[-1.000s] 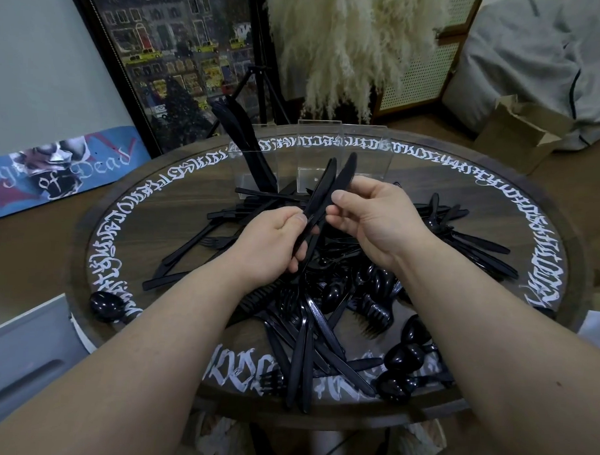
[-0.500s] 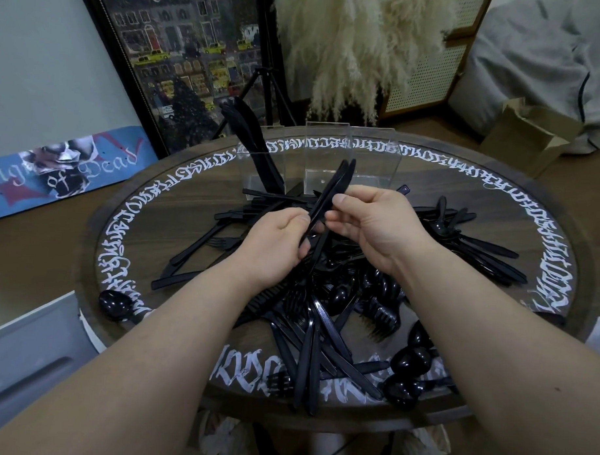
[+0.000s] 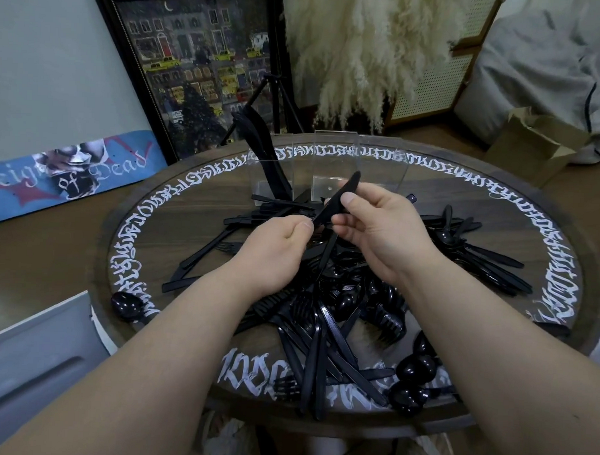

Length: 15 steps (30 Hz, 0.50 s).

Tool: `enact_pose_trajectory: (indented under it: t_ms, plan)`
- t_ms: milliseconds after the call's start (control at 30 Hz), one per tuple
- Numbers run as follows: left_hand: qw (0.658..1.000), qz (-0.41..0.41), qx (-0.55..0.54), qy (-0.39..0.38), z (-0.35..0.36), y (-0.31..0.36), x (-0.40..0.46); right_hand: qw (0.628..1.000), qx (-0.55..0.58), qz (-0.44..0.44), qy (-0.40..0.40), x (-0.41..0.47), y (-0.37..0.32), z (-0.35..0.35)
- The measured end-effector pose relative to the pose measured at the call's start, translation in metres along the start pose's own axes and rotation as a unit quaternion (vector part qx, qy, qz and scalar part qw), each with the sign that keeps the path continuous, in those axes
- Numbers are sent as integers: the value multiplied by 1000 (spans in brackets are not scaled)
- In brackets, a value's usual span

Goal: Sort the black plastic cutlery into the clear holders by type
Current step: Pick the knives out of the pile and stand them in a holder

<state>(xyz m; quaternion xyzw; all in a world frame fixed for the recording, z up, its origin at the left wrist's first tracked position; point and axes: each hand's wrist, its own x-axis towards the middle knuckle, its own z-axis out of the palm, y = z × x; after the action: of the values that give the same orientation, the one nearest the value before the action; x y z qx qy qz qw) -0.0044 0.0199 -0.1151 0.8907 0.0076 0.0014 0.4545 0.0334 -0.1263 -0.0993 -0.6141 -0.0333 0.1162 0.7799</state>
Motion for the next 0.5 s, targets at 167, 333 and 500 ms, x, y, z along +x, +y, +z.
enact_pose_trajectory:
  t_ms: [167,333,500]
  plan:
    - [998,20,48,25,-7,10,-8,1000,10,-13,-4,-6,-10,6]
    - [975,-60,-10,212,-51,-1,12,988,-97,-119,34,18,-56,18]
    - [971,-71,-6,230,-92,-16,53,937,-251,-243,8,74,-96,55]
